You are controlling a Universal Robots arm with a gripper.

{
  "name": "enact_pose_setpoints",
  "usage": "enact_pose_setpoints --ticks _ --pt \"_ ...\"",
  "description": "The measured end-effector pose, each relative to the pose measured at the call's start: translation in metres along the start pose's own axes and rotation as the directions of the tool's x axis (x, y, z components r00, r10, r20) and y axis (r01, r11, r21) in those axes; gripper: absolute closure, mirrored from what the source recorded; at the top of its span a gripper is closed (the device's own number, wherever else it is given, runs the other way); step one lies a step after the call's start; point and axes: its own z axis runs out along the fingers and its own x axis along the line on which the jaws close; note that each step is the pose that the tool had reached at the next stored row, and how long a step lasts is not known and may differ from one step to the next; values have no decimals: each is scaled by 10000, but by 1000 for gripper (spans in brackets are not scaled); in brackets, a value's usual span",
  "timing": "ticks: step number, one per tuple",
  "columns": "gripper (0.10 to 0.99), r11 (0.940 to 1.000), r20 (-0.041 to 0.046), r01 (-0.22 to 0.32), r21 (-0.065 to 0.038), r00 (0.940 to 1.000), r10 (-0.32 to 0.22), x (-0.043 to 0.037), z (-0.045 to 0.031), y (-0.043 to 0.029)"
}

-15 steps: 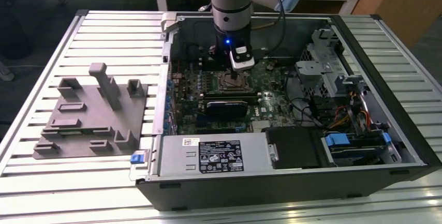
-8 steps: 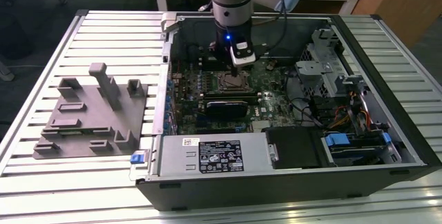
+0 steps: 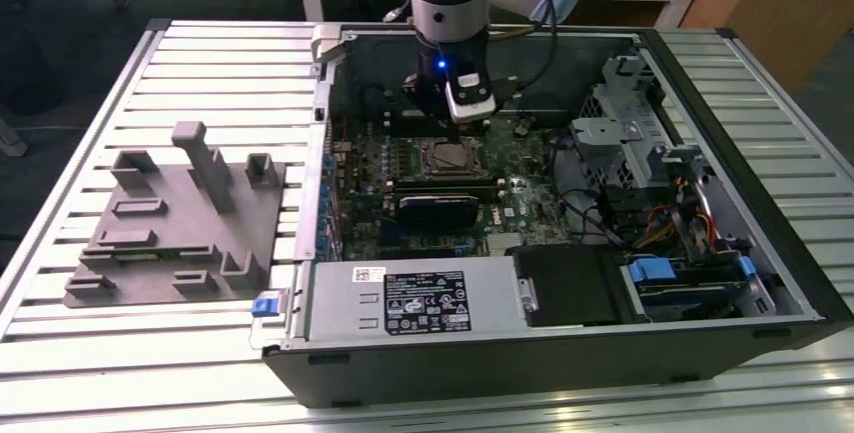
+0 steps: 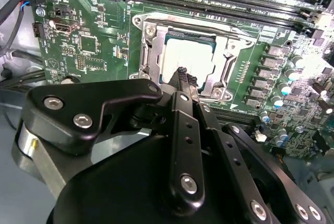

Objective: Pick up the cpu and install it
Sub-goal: 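Install the first cpu locking lever, then install the second cpu locking lever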

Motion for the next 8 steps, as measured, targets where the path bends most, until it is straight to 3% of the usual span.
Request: enact_pose_setpoints --ticks 8 --pt "980 10000 -1 0 1 10000 0 0 -1 0"
